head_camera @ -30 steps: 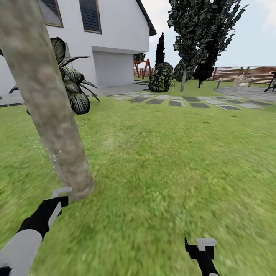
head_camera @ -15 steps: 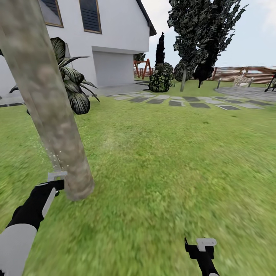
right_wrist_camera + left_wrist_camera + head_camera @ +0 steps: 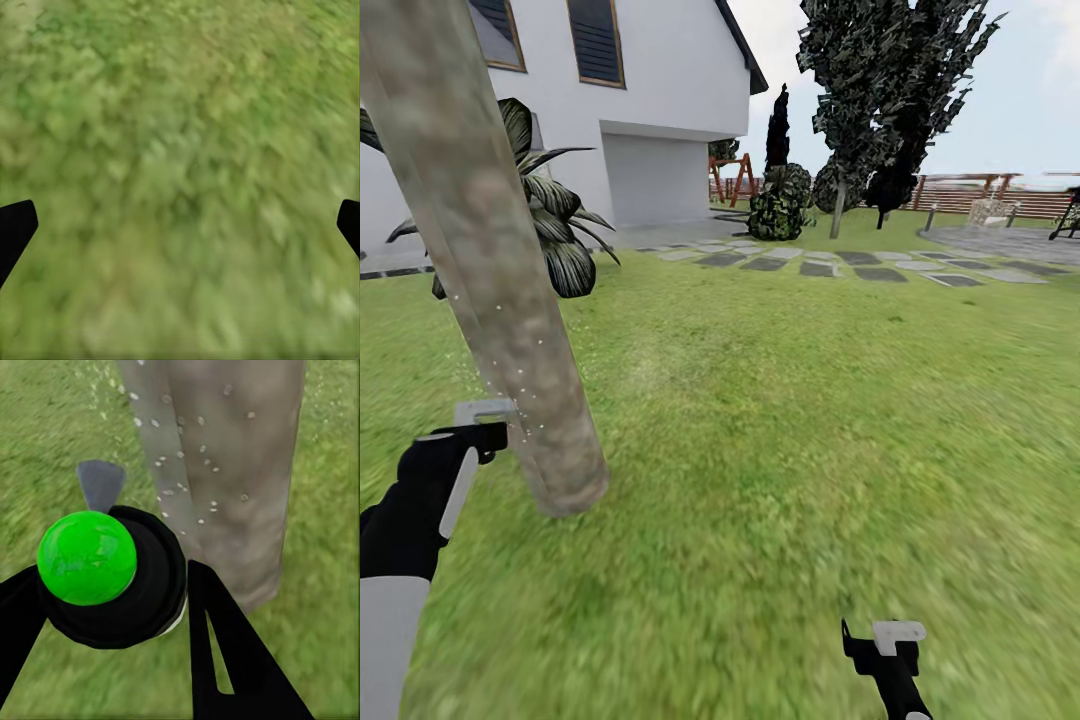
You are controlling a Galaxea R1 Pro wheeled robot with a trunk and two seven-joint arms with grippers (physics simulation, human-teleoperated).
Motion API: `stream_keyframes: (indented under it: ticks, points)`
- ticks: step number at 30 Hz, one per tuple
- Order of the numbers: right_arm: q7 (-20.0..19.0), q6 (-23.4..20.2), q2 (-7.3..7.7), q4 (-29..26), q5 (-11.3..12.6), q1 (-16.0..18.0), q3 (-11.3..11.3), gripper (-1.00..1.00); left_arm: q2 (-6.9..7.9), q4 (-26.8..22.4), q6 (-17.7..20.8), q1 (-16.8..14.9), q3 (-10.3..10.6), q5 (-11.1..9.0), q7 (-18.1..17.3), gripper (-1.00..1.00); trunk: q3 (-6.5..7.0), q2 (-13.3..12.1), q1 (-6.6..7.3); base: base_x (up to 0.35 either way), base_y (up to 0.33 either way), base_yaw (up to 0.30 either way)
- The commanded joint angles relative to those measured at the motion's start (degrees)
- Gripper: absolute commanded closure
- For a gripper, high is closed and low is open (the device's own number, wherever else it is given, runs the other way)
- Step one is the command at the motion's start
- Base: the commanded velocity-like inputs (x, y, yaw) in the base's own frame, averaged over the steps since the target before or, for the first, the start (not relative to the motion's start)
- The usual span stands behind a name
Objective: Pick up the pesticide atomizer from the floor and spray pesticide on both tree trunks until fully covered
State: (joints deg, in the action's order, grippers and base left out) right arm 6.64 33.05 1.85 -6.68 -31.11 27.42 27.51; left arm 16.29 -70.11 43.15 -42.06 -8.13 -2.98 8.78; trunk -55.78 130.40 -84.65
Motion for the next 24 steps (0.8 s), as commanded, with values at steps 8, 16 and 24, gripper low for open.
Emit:
stream_keyframes:
  ticks: [8,16,24]
  points:
    - [0.0,0.0,-0.09,0.0,0.0,0.0,0.0,-1.00,-0.20,-0.1,0.0,0.0,-0.1,0.3,0.2,1.00,0.00,0.0,0.00,0.000,-0.184,0.101]
    - [0.0,0.0,-0.09,0.0,0.0,0.0,0.0,-1.00,-0.12,0.1,0.0,0.0,-0.1,0.6,0.5,1.00,0.00,0.0,0.00,0.036,-0.271,0.276]
    - [-0.1,0.0,-0.03,0.0,0.0,0.0,0.0,-1.00,-0.12,0.7,0.0,0.0,-0.1,0.6,0.6,1.00,0.00,0.0,0.00,0.123,-0.271,0.071]
